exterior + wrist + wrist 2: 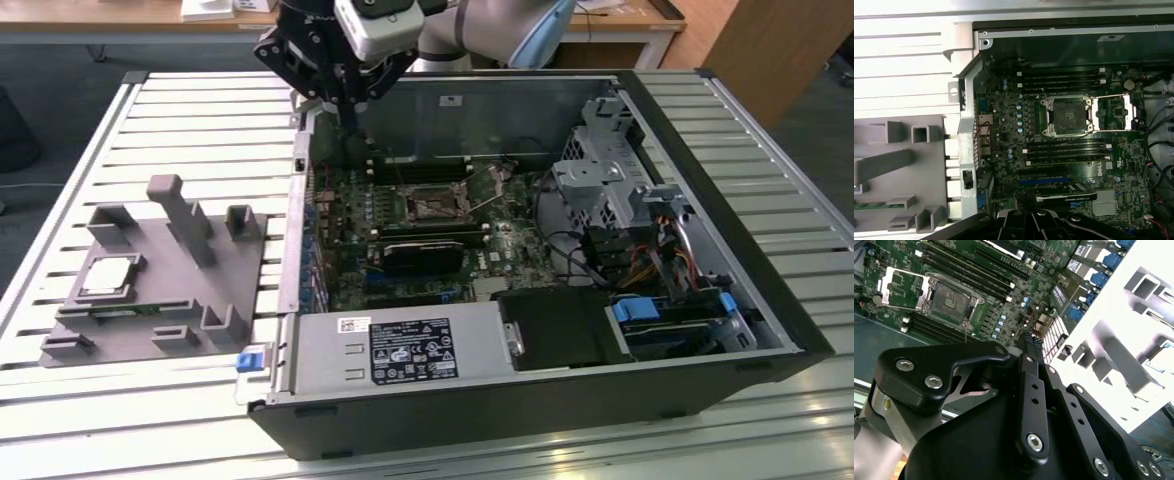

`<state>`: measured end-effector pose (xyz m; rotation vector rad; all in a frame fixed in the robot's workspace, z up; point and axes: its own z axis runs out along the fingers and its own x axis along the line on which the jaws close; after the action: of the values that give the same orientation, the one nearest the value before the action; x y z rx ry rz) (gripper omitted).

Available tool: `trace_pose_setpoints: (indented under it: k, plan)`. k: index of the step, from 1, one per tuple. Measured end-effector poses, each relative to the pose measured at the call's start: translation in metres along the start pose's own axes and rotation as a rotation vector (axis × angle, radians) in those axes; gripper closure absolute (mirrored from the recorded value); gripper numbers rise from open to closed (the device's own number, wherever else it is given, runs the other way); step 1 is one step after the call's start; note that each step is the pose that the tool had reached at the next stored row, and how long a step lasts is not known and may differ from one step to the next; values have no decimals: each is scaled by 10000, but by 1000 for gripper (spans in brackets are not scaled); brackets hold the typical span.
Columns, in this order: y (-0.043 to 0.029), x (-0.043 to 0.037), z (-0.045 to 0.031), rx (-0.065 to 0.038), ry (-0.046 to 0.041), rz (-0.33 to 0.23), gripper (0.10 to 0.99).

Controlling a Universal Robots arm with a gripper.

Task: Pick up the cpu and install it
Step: 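Reach for the cpu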

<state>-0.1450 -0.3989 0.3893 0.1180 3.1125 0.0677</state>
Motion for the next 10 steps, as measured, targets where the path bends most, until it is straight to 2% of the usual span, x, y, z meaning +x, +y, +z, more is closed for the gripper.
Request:
trace_pose_setpoints:
  k: [10]
  plan:
    - [-2,28,4,1,0,0,980]
